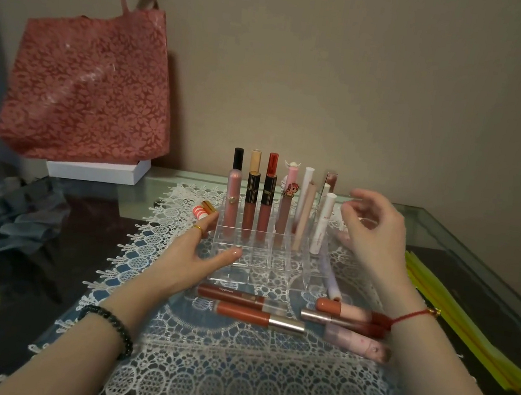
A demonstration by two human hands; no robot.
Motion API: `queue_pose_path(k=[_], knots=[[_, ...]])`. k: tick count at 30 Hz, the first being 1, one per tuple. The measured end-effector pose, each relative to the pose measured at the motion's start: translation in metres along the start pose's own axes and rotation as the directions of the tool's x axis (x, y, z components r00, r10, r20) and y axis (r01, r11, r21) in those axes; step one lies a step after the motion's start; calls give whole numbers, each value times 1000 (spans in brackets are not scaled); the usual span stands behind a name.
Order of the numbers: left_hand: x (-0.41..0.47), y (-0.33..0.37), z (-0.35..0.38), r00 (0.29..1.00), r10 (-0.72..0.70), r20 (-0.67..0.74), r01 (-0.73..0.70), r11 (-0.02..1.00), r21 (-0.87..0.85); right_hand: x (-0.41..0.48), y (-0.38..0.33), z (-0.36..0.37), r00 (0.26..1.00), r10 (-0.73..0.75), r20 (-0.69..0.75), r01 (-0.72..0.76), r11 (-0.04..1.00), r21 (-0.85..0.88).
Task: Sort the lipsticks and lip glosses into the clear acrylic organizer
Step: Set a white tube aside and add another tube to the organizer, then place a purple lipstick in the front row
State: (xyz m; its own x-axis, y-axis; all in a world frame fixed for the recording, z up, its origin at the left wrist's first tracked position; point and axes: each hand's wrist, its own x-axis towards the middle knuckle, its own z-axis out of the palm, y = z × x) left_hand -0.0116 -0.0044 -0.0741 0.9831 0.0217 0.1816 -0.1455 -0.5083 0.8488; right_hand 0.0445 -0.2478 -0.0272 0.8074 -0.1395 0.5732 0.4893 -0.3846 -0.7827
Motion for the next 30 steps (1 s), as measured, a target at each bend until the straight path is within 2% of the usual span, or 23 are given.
queue_pose_path(k=[3, 6, 11, 30], knots=[[-1, 0, 0, 1000, -8, -1, 8, 1000, -9, 3, -2, -9, 996, -22, 88, 35, 989, -141], [-1, 0, 0, 1000, -7, 3, 7, 1000, -17, -2, 8, -10, 967, 86, 239, -9, 952, -305], [-1, 0, 1, 1000, -3, -1, 3, 1000, -9, -18, 27, -7, 906, 189, 378, -20, 912, -410], [-3, 4, 2, 1000, 11, -1, -11, 999, -47, -13, 24, -14, 773, 411, 484, -183, 874, -450]])
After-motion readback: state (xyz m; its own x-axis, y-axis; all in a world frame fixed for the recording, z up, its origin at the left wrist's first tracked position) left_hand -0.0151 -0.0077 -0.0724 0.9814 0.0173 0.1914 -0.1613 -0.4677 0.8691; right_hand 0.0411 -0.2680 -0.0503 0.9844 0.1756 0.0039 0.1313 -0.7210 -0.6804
